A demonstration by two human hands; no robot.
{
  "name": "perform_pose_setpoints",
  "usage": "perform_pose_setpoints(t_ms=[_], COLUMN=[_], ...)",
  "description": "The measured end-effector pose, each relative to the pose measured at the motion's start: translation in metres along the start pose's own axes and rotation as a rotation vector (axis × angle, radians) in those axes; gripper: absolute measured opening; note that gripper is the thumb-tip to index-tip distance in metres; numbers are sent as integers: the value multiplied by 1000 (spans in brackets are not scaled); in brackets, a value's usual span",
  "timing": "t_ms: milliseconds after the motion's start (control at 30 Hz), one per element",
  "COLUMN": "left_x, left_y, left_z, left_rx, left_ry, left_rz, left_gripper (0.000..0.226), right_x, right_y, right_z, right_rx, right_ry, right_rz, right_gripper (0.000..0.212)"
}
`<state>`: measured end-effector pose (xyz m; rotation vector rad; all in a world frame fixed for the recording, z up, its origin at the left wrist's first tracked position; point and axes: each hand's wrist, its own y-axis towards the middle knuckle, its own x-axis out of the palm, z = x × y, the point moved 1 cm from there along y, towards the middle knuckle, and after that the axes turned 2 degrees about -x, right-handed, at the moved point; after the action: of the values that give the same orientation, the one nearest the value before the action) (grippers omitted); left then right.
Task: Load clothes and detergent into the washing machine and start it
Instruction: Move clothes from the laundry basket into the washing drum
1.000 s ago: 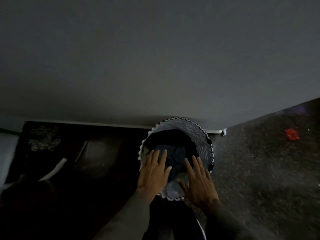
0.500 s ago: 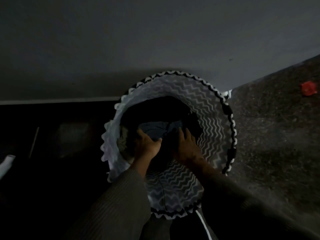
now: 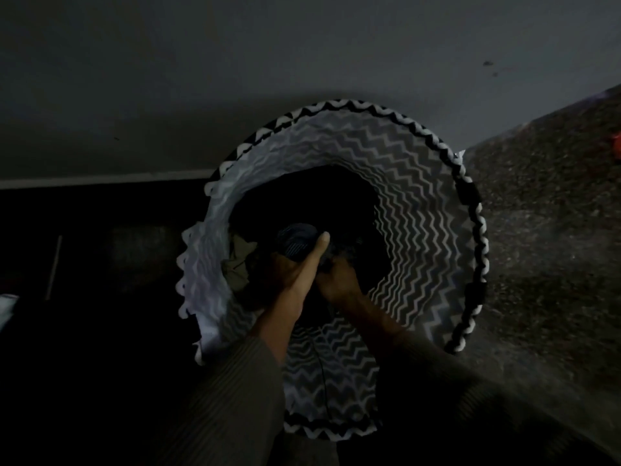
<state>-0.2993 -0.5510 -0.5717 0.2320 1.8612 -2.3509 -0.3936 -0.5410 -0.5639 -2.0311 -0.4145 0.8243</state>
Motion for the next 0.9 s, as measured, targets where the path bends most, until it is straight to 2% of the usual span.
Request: perform_pose_setpoints(t_ms=[33,67,100,133,167,200,233,267,333,400,467,533,600,700,733,800,900], left_x=[4,7,8,6,3,-1,-5,-8,-18,-28,-36,-38,-40,-41,-41,-46,-60], left_y=[0,-1,-4,-13,-29,-43,-50,-57,-68,-80,-88,-99,-118,-148,-158,-179,-196], left_z=[-2,-6,-10,-11,-6,-3,-5,-7,-9,-8,-10,-9,-4,4,7,15,17], left_rx=[-38,-71,-78,-64,-53,-24,-10,-5,-31,-74,-129,-145,-156,-186,-213,-238,-230], left_ry=[-20,-31,-29,-27,-23,-48,-67,-89,-184,-343,-441,-512,-537,-550,-550,-529,-557], left_rz=[-22,-1,43,74,81,73,92,145,221,182,101,36,-35,-192,-235,-301,-370], left_gripper=[142,148,152,152,147,134,115,94,66,49,48,33,19,31,33,12,39], right_x=[6,19,22,17,16,20,25,17,-7,-17,-31,-44,-51,-46,-40,-37,-58], right_y=[-6,-12,-29,-37,-43,-51,-60,-64,-80,-90,-96,-98,-97,-81,-69,-72,-112], right_z=[-4,-14,-13,-14,-15,-10,-10,-12,-5,-6,-6,0,0,3,14,18,-22], right_rx=[-10,36,6,93,77,109,180,130,77,112,127,211,320,384,374,299,224], right_ry=[68,153,275,116,-78,156,571,679,767,894,937,864,841,1048,1064,1049,946], right_rz=[-17,-55,-105,-197,-219,-160,-122,-168,-173,-131,13,177,159,-11,-50,-71,-45], right_gripper=[35,38,44,52,55,49,41,41,46,45,30,12,38,97,103,87,45])
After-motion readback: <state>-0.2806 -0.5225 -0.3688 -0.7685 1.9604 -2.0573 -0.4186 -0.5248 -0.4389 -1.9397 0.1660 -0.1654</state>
